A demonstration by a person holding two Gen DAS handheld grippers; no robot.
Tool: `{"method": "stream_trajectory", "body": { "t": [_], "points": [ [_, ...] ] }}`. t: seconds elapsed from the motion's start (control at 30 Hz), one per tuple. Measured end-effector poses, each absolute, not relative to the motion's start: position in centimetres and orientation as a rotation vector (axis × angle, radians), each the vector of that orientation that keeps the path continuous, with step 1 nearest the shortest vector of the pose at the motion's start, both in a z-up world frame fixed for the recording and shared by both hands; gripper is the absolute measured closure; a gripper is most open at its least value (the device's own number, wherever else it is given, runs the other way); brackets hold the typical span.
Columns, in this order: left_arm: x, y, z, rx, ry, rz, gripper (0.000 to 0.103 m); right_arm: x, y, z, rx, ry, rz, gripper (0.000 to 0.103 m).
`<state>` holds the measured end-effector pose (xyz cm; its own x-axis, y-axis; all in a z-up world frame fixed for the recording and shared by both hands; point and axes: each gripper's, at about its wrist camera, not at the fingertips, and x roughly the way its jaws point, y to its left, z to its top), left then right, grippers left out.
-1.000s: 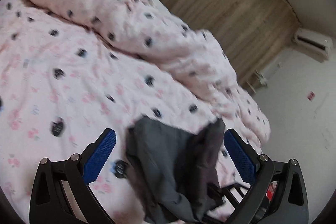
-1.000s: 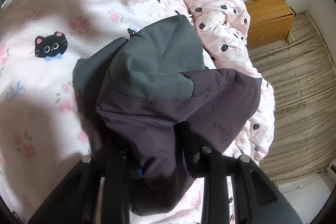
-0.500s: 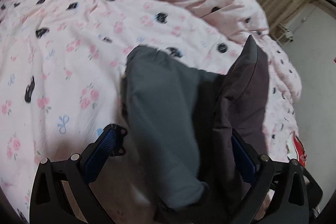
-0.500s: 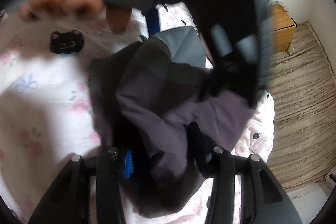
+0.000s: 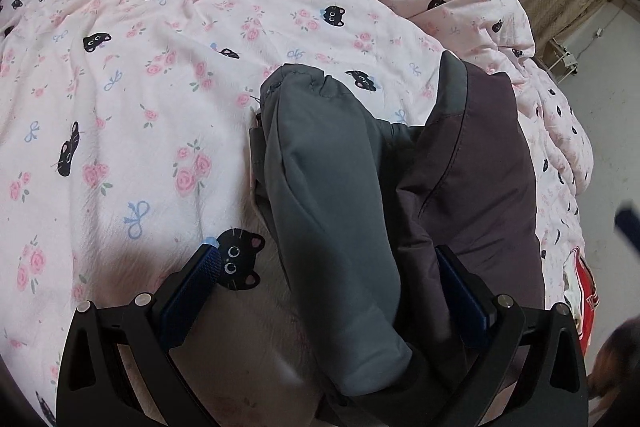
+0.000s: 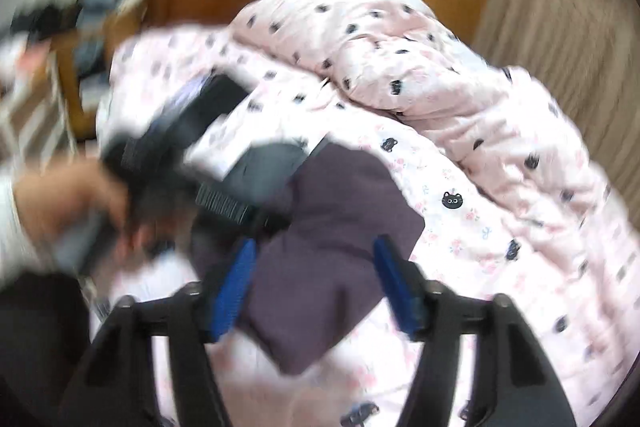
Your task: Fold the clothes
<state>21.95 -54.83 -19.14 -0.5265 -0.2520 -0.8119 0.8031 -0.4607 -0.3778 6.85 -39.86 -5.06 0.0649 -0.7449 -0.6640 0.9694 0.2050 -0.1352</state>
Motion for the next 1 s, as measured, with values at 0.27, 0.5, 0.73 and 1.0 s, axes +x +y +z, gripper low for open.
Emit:
{"method": "stream_trajectory", "body": {
  "t": [0.27,0.5,0.73,1.0],
  "points": [
    [22.1,-54.9,-19.4,0.914,1.027,-2.043,0.0,4.8,-47.5,-7.1,0.64,0.662,-1.456,0.03],
    [22.5,-54.6,-19.6,0.94,0.991,-2.053,0.0,3.0,-50.7,-12.2,0.816,0.722,-1.513,0.054],
    [22.2,-54.1,-20.2,0.976,0.905,-2.059,0.0,2.8,-53.5,-16.5,0.908,0.793,-1.5,0.05],
    [22.1,-53.7,-20.0,0.973,0.882,-2.071,0.0,3.4,-51.0,-13.2,0.821,0.75,-1.488,0.048]
  ]
}}
